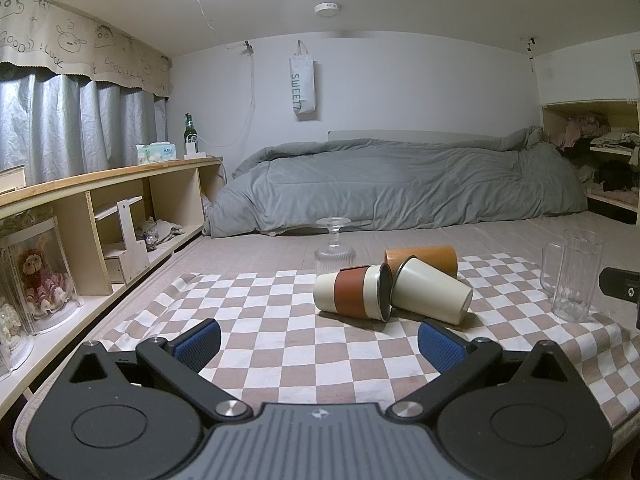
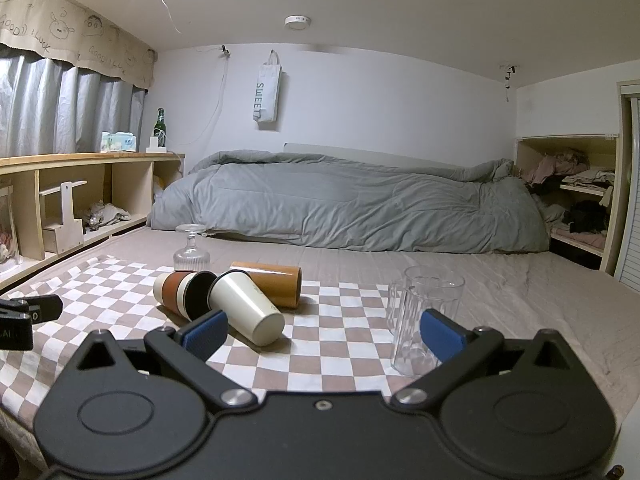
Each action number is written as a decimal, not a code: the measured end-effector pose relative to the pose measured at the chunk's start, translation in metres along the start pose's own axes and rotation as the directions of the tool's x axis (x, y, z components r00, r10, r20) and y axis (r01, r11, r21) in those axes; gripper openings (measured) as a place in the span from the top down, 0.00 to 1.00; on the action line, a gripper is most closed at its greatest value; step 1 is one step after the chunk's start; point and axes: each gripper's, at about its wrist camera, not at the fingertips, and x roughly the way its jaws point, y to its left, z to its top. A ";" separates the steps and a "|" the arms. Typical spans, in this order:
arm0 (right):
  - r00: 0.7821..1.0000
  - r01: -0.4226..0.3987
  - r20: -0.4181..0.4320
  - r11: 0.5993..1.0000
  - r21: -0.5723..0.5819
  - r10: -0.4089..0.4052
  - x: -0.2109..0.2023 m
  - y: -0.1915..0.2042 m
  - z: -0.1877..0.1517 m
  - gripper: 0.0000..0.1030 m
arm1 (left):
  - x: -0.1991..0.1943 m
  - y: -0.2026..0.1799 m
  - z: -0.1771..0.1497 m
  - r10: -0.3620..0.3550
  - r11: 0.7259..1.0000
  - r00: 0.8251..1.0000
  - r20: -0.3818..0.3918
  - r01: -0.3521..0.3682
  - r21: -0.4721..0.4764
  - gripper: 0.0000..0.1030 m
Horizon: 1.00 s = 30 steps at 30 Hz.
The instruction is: Flip cup upright
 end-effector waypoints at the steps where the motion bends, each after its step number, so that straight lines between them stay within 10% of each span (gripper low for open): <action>1: 1.000 0.000 0.000 1.000 0.000 0.000 0.000 0.000 0.000 0.00 | 0.000 0.000 0.000 0.000 1.000 1.000 0.000 0.000 0.000 0.00; 30: 1.000 -0.006 -0.005 1.000 -0.012 0.006 0.003 0.002 0.002 0.00 | 0.003 -0.001 -0.022 -0.001 1.000 1.000 -0.016 0.001 -0.014 0.00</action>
